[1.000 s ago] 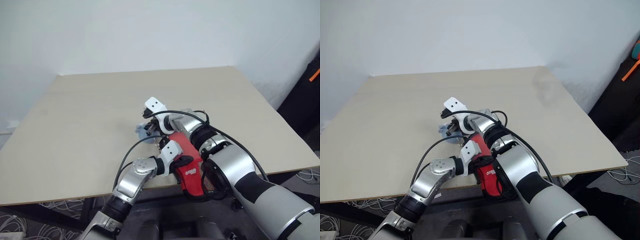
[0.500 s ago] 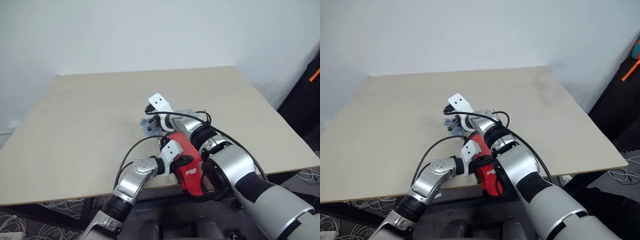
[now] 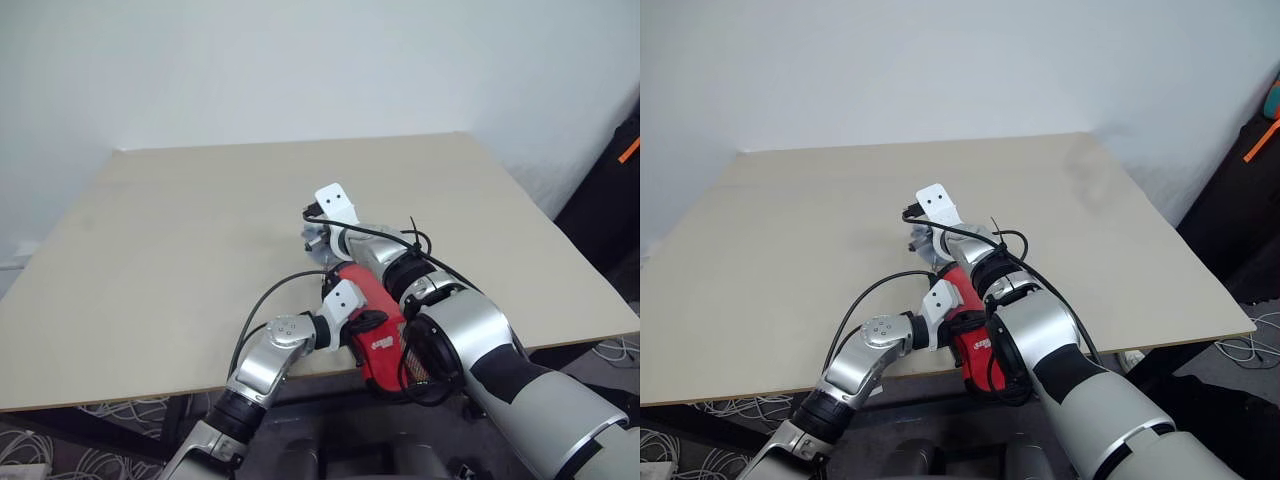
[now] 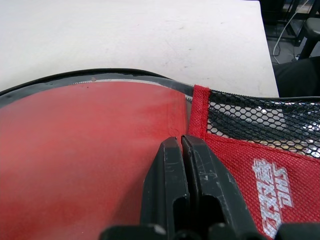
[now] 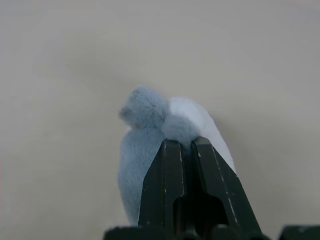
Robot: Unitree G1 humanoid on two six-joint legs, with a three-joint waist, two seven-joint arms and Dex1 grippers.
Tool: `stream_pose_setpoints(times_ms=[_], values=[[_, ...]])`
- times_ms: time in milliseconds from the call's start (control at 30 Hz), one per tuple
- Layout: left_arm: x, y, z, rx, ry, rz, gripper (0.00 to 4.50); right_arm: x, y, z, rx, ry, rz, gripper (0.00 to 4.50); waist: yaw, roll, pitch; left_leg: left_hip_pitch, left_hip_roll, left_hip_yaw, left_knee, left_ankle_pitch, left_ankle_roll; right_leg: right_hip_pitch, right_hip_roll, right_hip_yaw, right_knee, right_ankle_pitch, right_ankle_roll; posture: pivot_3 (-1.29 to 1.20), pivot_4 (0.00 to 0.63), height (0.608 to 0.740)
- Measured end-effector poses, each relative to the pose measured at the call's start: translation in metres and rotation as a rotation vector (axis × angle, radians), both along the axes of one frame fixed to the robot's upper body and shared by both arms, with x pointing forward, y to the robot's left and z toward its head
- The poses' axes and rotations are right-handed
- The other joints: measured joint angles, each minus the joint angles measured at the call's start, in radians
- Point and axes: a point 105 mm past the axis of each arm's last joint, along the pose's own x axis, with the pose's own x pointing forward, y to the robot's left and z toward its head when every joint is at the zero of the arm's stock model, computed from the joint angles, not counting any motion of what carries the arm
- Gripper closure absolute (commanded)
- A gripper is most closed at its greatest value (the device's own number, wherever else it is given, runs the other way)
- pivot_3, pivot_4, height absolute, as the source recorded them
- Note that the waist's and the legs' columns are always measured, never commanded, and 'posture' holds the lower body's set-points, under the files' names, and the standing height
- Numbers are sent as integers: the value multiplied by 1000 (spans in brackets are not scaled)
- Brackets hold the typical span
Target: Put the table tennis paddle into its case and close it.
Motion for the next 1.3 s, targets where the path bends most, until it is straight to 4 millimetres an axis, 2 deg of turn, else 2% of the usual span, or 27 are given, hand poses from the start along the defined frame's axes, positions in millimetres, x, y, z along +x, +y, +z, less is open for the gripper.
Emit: stream_pose_setpoints(times_ms=[400, 767, 1067, 1300], values=[[0, 0, 0, 0, 3, 1, 4500, 8, -15, -2, 22, 1, -168, 4455, 0, 0, 0, 0, 0, 0, 0, 0, 0, 0, 0, 0, 0, 0, 0, 0, 0, 740], [2, -1, 0, 1, 5, -2, 4500, 14, -39, -7, -1, 31, -356, 4455, 0, 0, 0, 0, 0, 0, 0, 0, 0, 0, 0, 0, 0, 0, 0, 0, 0, 740], [6, -2, -1, -9, 12, 17, 4500, 14, -40, -8, 8, 53, -357, 4455, 0, 0, 0, 1, 0, 0, 0, 0, 0, 2, 0, 0, 0, 0, 0, 0, 0, 740], [13, -3, -3, -20, 7, 48, 4500, 11, -33, -8, 22, 68, -289, 4455, 0, 0, -1, 3, 0, 0, 0, 0, 0, 5, 0, 0, -1, 0, 0, 0, 0, 740]])
